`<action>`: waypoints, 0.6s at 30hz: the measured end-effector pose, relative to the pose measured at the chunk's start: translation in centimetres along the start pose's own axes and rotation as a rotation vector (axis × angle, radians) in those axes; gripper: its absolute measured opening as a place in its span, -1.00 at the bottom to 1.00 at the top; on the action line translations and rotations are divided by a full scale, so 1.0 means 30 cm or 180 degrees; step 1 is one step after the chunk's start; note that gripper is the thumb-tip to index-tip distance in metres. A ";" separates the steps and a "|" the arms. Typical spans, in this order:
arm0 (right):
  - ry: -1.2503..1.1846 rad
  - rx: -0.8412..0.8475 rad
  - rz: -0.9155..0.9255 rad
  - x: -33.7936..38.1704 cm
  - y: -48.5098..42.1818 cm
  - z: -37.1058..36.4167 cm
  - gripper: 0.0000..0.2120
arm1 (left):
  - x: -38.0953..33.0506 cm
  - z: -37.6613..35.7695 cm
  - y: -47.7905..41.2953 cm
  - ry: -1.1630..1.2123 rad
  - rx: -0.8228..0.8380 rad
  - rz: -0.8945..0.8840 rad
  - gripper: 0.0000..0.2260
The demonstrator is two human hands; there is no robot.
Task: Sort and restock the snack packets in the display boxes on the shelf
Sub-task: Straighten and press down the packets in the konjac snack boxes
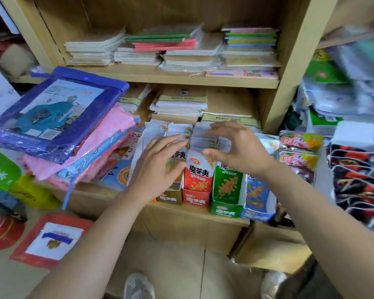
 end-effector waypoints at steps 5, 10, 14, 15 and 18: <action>0.0385 -0.0335 -0.0329 -0.134 0.200 0.106 -0.62 | -0.197 -0.115 -0.005 -0.0310 0.0330 -0.0332 -0.46; 0.1267 0.0245 -0.1110 -0.323 0.419 0.102 -0.30 | -0.191 -0.136 -0.018 -0.0683 0.0273 -0.0172 -0.52; 0.1227 0.0873 -0.1079 -0.363 0.480 0.017 -0.19 | -0.165 -0.124 -0.026 -0.0768 0.0208 0.0307 -0.55; 0.1163 0.0876 -0.1068 -0.362 0.487 0.009 -0.19 | -0.164 -0.118 -0.026 -0.0794 0.0190 0.0435 -0.55; 0.1058 0.0783 -0.1067 -0.367 0.497 0.010 -0.21 | -0.171 -0.106 -0.032 -0.0887 0.0209 0.0701 -0.56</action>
Point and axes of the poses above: each hand's wrist, its own y-axis away from the middle knuckle, its own z-axis out of the back of the hand, x = y × z, the point moved 9 cm from there along -y, towards the middle knuckle, and after that the axes turned 14 degrees about -z, right-handed, at the moved point
